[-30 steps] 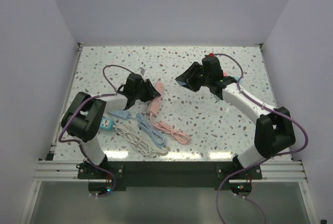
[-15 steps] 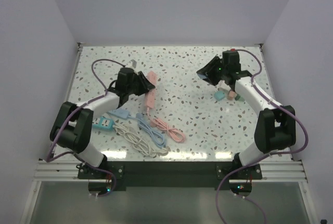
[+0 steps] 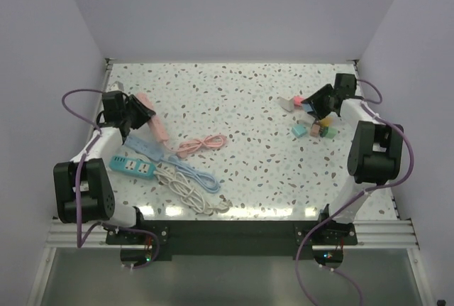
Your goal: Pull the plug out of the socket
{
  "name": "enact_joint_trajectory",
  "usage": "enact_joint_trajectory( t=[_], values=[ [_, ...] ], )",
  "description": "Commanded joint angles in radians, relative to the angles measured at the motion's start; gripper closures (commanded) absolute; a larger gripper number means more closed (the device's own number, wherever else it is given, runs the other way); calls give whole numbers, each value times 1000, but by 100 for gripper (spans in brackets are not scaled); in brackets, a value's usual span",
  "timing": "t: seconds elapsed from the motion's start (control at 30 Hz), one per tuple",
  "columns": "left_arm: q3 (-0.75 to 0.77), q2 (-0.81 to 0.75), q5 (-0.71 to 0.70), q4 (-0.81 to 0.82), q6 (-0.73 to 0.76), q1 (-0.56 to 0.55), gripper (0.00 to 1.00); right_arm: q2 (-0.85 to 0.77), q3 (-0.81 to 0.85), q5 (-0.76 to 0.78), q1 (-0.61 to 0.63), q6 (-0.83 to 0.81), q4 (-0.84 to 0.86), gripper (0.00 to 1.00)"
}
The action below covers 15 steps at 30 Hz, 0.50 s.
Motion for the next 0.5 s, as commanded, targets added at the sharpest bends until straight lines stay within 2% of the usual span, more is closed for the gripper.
enact_joint_trajectory(
  t=[0.0, 0.17, 0.27, 0.3, 0.33, 0.47],
  values=[
    [-28, -12, 36, -6, 79, 69, 100, 42, 108, -6, -38, 10, 52, 100],
    [-34, 29, 66, 1, 93, 125, 100, 163, 231, -7, -73, 25, 24, 100],
    [-36, 41, 67, 3, 99, 128, 100, 229, 297, 20, -77, 1, -8, 93],
    [-36, 46, 67, 3, 101, 129, 100, 247, 314, 23, -77, -5, -35, 86],
    [-34, 55, 68, -2, 102, 129, 100, 263, 345, 25, -77, -12, -48, 83],
    [-33, 69, 80, -5, 102, 128, 100, 323, 379, 14, -76, -33, -68, 80]
  ],
)
